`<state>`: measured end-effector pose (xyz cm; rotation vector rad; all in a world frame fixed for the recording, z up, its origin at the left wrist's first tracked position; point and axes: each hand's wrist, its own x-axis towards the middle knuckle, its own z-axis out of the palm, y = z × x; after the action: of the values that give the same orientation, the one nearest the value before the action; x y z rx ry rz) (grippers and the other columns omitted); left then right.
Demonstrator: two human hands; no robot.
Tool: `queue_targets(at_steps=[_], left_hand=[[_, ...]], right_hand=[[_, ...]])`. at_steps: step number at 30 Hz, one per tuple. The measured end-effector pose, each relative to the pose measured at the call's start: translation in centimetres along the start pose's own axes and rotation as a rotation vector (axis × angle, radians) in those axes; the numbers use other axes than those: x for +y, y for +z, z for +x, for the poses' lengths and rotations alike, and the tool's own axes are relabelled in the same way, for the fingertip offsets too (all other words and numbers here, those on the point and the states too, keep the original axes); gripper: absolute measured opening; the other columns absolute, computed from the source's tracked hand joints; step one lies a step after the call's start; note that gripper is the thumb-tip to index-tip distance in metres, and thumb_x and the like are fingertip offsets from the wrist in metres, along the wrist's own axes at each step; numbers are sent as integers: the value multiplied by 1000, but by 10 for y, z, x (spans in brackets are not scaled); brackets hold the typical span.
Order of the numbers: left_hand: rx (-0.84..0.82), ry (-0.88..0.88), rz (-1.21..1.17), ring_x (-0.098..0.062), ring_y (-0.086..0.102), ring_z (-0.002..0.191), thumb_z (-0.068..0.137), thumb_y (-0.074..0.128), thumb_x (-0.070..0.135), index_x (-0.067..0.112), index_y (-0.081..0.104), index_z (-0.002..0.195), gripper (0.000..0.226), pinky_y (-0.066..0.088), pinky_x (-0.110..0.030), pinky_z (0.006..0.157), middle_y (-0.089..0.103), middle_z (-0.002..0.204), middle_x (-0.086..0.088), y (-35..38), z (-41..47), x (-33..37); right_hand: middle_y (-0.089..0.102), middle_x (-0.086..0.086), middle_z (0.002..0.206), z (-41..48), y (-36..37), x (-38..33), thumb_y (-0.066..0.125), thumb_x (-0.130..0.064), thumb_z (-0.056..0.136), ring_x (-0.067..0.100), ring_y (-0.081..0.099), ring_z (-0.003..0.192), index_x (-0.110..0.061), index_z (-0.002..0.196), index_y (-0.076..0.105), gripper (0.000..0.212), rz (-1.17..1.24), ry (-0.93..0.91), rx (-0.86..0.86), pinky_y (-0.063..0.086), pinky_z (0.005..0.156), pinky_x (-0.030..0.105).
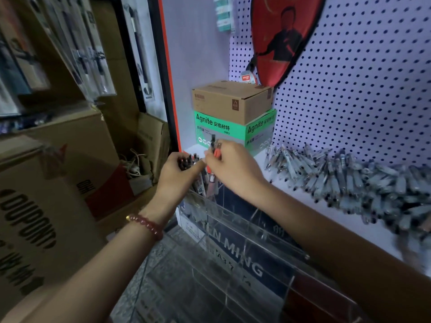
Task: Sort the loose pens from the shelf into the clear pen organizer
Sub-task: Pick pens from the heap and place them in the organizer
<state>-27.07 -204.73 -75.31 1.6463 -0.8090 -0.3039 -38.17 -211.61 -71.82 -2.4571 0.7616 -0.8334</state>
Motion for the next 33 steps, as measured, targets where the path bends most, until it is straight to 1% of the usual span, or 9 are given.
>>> queue_targets(at_steps=[3,8,11,13,17,21,25,29,33], left_hand=[[6,86,112,-21,61,81,84,70,22,12,55,103,26,51,-38,75,63,88,-5,-1,1,-6],[25,237,317,-23,62,81,84,70,34,9,55,112,41,50,-36,69,65,91,-6,-5,2,-12],[25,248,307,-24,64,87,87,67,26,10,56,112,33,51,-36,74,66,95,-5,-5,3,-13],[46,244,304,-25,65,86,88,65,22,12,56,111,26,51,-36,74,67,93,-3,-4,3,-15],[89,294,301,-22,64,77,91,60,32,15,57,105,22,49,-35,67,67,86,0,-4,1,-13],[66,333,258,-10,61,67,92,60,32,13,57,99,20,47,-29,60,62,76,9,-4,3,-6],[55,300,145,8,57,64,93,58,29,11,59,95,18,40,-8,58,61,77,10,-1,4,-2],[34,237,32,4,55,86,90,64,28,15,58,103,19,39,-5,69,60,93,10,0,3,1],[-2,232,-9,-2,51,103,78,77,20,16,48,118,50,36,2,74,56,111,3,-3,2,-1]], right_hand=[[45,-1,62,2,8,5,52,-30,95,17,44,56,-12,73,49,28,18,30,-94,32,52,30],[48,0,65,0,3,13,55,-42,93,14,47,60,-15,74,47,34,98,125,-316,31,55,29],[59,8,79,1,-2,11,64,-36,90,20,55,73,-3,98,60,35,111,108,-457,36,63,29],[67,15,84,2,-5,9,67,-27,88,24,62,77,-2,97,61,28,104,82,-505,43,67,31],[73,7,78,1,-1,12,76,-29,80,23,69,80,-14,75,60,22,81,78,-398,51,78,33],[70,1,71,2,8,19,77,-33,78,20,67,73,-13,75,59,26,85,73,-294,51,75,36],[60,-4,77,3,7,19,77,-39,76,19,61,77,-20,77,55,29,35,65,-334,46,70,33],[65,5,87,3,5,18,72,-38,79,22,63,82,-11,93,59,33,-9,69,-284,50,76,38],[64,4,92,3,5,19,74,-28,80,22,63,86,-17,115,47,45,36,73,-349,50,78,39]])
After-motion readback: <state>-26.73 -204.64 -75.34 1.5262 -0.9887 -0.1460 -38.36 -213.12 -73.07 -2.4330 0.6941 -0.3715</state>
